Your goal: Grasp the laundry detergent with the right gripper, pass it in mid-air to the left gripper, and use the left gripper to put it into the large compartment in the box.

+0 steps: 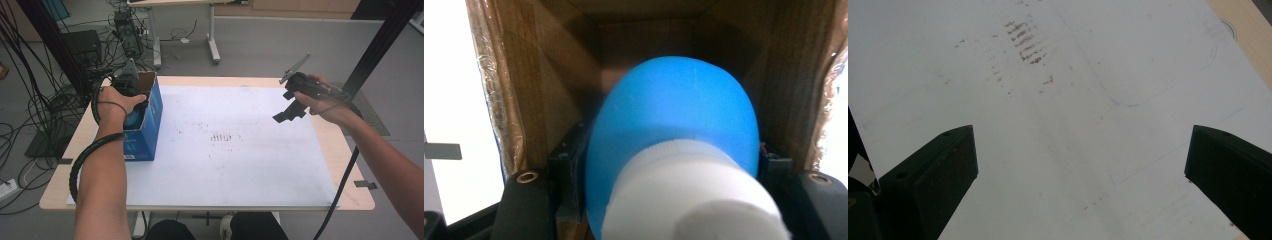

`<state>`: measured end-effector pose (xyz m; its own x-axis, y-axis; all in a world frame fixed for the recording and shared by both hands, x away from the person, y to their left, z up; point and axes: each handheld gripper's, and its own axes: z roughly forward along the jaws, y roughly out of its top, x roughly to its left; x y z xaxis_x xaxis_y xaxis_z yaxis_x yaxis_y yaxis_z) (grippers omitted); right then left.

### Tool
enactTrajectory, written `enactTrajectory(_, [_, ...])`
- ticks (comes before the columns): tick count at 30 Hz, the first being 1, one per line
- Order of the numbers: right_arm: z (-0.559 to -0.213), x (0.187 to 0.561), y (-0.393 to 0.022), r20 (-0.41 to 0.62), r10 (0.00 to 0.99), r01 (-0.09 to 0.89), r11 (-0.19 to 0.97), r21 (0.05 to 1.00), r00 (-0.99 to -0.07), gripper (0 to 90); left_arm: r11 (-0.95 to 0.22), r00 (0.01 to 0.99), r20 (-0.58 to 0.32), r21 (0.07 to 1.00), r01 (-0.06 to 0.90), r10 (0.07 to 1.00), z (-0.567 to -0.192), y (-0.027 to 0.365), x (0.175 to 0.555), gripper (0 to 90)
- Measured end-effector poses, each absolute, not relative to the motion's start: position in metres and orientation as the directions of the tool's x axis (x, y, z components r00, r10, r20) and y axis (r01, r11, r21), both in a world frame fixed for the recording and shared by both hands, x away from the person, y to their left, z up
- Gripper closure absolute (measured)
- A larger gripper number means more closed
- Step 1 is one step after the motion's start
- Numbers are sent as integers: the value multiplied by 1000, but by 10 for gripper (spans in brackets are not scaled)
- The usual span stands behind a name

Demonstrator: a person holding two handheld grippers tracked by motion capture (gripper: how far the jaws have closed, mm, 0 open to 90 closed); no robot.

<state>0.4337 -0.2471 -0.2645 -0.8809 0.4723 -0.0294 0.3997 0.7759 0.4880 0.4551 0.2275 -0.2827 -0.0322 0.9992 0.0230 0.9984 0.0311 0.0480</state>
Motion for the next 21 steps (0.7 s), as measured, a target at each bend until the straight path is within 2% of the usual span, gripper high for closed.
enactTrajectory(21, [-261, 434, -247, -35, 477, 402, 777, 484, -878, 5, 35, -36, 22, 49, 998, 999, -283, 228, 456, 352])
